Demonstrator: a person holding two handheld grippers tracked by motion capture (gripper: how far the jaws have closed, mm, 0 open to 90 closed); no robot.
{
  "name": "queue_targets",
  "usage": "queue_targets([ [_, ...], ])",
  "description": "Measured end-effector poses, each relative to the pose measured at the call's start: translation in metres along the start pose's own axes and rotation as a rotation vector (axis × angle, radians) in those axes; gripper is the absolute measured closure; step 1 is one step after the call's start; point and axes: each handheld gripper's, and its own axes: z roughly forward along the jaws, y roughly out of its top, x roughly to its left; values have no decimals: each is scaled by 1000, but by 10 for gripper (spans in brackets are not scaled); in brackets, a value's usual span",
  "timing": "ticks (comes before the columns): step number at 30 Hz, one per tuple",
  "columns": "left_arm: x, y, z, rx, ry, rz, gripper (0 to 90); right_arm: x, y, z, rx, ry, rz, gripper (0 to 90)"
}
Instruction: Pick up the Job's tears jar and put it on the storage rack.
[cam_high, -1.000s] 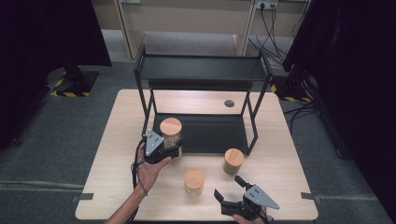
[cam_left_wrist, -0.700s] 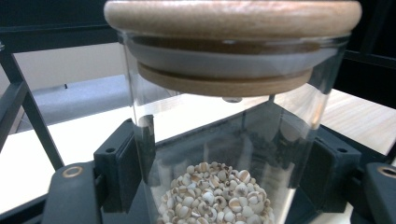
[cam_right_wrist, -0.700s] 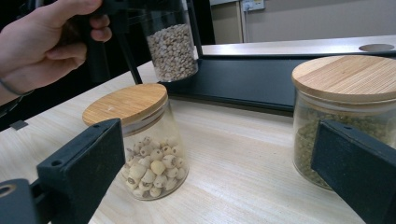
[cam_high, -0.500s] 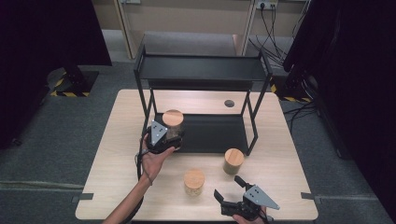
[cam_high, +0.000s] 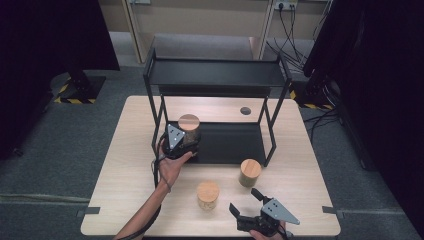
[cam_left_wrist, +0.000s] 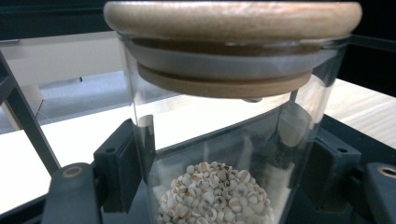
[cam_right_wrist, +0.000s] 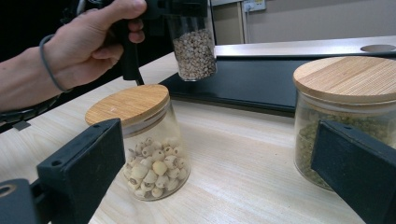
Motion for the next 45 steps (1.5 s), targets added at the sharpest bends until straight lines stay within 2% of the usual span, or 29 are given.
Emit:
queue_targets([
  [15,-6,-7,16,10,31,-16,253,0,0,-1,-2,4,3,34],
  [27,-4,-16,17,7,40,-24,252,0,0,0,0,8,5,34],
  [34,-5,-15,15,12,50,-38,248,1,-1,1,1,10,1,34],
  [36,-7,-16,14,4,64,-35,201,1,-1,1,-3,11,2,34],
  [40,-9,-12,8,4,74,-63,127,0,-1,0,-3,11,3,34],
  [45,-12,-9,0,8,82,-53,47,0,-1,1,-3,15,1,34],
])
